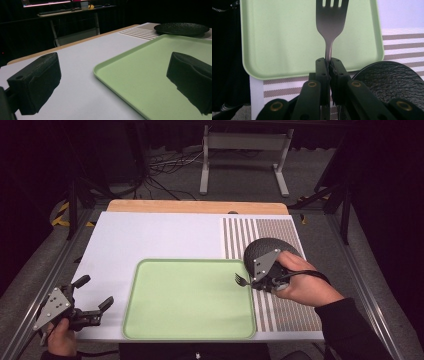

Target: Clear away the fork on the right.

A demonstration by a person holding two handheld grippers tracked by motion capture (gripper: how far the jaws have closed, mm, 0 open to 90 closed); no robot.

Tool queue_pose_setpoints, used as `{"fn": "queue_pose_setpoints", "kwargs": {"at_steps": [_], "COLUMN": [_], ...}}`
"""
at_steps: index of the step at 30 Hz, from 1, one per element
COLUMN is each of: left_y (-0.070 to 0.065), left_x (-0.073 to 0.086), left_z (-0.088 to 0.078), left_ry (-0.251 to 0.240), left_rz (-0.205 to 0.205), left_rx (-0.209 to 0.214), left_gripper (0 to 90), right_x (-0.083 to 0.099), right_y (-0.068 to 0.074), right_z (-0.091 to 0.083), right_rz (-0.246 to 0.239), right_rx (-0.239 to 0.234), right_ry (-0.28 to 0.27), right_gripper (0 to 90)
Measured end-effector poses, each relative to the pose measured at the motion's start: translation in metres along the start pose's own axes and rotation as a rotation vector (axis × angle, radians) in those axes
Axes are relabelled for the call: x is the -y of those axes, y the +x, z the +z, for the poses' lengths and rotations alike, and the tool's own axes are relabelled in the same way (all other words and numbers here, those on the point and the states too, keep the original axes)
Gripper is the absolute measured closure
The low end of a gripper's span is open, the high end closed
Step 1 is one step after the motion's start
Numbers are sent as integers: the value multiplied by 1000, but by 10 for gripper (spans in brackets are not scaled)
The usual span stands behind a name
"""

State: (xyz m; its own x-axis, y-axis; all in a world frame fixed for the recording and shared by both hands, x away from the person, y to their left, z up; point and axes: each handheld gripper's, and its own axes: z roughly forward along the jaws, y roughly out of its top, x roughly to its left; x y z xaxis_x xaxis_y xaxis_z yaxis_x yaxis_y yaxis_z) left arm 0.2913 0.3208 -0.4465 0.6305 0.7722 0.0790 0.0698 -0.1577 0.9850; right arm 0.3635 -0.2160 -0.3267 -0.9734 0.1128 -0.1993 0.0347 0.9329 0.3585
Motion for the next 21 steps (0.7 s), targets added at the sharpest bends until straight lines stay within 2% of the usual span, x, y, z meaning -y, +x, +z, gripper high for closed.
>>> {"fn": "queue_pose_setpoints", "kwargs": {"at_steps": [4,6,7,9,14,18,19,21], "left_y": [0,0,0,0,0,0,0,0], "left_x": [0,0,0,0,0,0,0,0], "left_z": [0,0,0,0,0,0,0,0], "left_ry": [0,1,1,-1,0,0,1,-1], "left_rz": [0,0,-1,0,-3,-4,-3,-4], "left_rx": [0,0,-1,1,1,0,1,-2], "left_gripper": [0,0,0,0,0,0,0,0], "right_x": [-6,-10,-11,-14,-22,-30,-30,-34], "right_y": [-1,-1,-1,-1,1,3,3,4], "right_z": [2,2,3,3,4,5,5,6], "right_rz": [13,41,60,130,209,295,295,348], "right_rx": [0,-5,-8,-24,-11,-9,-9,-12], "right_ry": [-10,-10,-12,-22,-22,-23,-23,-23], "right_gripper": [854,854,853,854,854,854,854,854]}}
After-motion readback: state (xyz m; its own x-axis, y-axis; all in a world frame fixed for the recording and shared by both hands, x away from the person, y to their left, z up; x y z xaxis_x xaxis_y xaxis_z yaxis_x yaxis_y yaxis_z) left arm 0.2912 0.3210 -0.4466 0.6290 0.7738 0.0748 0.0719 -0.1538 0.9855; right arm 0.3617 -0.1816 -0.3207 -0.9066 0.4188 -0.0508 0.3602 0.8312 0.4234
